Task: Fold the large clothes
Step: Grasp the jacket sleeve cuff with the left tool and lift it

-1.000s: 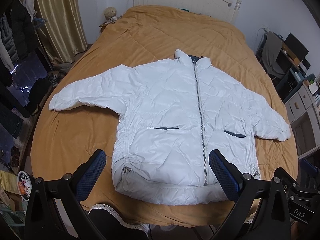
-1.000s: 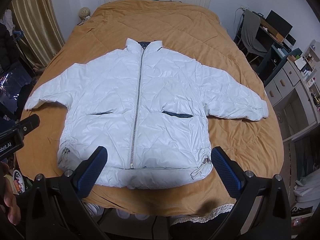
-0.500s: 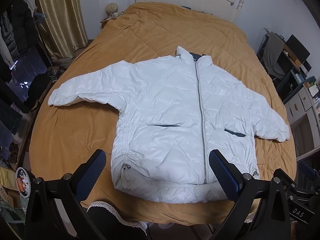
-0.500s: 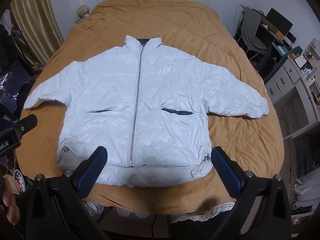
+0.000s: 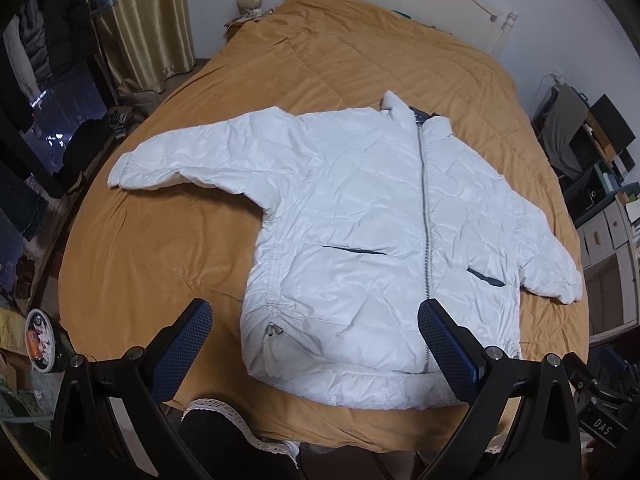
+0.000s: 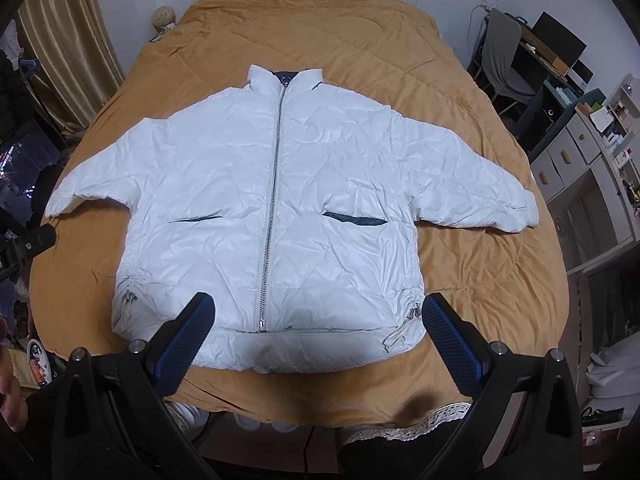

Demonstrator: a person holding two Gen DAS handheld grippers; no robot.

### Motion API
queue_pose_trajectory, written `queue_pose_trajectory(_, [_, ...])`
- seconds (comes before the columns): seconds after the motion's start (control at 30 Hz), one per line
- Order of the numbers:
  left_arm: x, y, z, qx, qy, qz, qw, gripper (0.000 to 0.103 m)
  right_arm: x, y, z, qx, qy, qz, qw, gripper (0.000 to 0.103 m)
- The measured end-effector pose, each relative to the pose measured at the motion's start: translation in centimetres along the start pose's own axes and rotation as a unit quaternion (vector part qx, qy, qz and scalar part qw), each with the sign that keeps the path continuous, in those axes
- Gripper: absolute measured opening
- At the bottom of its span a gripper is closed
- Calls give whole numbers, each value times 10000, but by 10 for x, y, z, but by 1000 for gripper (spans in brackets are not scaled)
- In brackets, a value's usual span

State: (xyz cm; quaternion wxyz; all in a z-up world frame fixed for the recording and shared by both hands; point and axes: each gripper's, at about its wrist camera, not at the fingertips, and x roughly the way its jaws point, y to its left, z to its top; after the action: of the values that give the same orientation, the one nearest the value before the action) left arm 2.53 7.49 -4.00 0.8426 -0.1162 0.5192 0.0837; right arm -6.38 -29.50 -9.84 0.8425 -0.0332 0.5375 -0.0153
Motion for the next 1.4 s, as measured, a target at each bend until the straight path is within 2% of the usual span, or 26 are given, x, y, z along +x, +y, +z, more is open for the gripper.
queue_pose_trajectory(0.1, [7,18,4,-8,67,-9,10000,103,4,5,2,-1,59,-20,10000,103])
queue_pose_trajectory(0.17, [16,41,13,-39,173,-206,9996,103,8,10,5,-31,128,-35,9999,103])
queue_pose_trajectory(0.23, [24,87,28,-466,95,-482,9977,103,12,16,7,-70,214,-58,9997,103])
queue_pose_trajectory(0.3, [34,147,38,-1146,-237,-888,9892,103,18,21,8,-120,311,-81,9994,103])
queue_pose_trajectory(0.37, [55,215,40,-2114,-564,-1319,9668,103,23,25,8,-182,406,-123,9989,103])
queue_pose_trajectory(0.4, [76,252,36,-2744,-572,-1522,9478,103,26,27,8,-203,454,-168,9986,103])
queue_pose_trajectory(0.43, [95,276,34,-3175,-523,-1713,9312,103,29,28,9,-209,491,-214,9983,103])
queue_pose_trajectory(0.5, [136,313,37,-3632,-388,-2080,9074,103,34,31,12,-222,567,-244,9978,103])
queue_pose_trajectory(0.57, [173,338,46,-3836,-358,-2202,8961,103,41,34,15,-257,633,-296,9972,103])
queue_pose_trajectory(0.63, [211,357,58,-4071,-295,-2159,8870,102,48,37,19,-303,712,-375,9963,103])
queue_pose_trajectory(0.7, [242,371,72,-4212,-396,-2339,8754,102,55,39,23,-326,788,-456,9953,103])
queue_pose_trajectory(0.73, [256,378,78,-4293,-470,-2460,8677,102,59,39,25,-333,832,-493,9948,103])
queue_pose_trajectory(0.77, [272,384,85,-4427,-532,-2631,8555,102,63,39,27,-327,880,-528,9942,103])
queue_pose_trajectory(0.83, [297,394,93,-4670,-606,-2786,8370,101,69,39,29,-310,944,-568,9934,103])
queue_pose_trajectory(0.97, [332,406,111,-4895,-720,-3215,8073,101,82,38,33,-283,1096,-679,9912,103])
queue_pose_trajectory(1.0, [335,409,114,-4919,-808,-3276,8026,99,85,38,34,-276,1140,-724,9905,103])
queue_pose_trajectory(1.03, [337,411,118,-4936,-916,-3297,7995,78,87,37,34,-269,1193,-762,9896,103])
queue_pose_trajectory(1.07, [339,413,121,-4906,-917,-3238,8038,34,89,36,34,-268,1234,-764,9891,103])
queue_pose_trajectory(1.1, [345,414,126,-4872,-755,-3051,8148,11,91,36,34,-253,1294,-768,9883,103])
queue_pose_trajectory(1.13, [349,416,127,-4847,-656,-2947,8210,7,93,35,34,-240,1333,-749,9879,103])
queue_pose_trajectory(1.2, [342,415,128,-4731,-830,-2938,8264,6,92,34,35,-237,1364,-750,9875,103])
queue_pose_trajectory(1.27, [320,405,133,-4402,-1164,-2786,8456,5,87,34,38,-232,1288,-745,9886,103])
queue_pose_trajectory(1.33, [287,384,149,-3913,-1453,-2512,8733,3,78,33,40,-237,1143,-765,9902,103])
queue_pose_trajectory(1.37, [267,366,160,-3645,-1625,-2498,8823,3,74,33,42,-229,1062,-735,9914,103])
queue_pose_trajectory(1.4, [250,349,170,-3440,-1756,-2572,8858,3,70,33,44,-216,995,-688,9924,103])
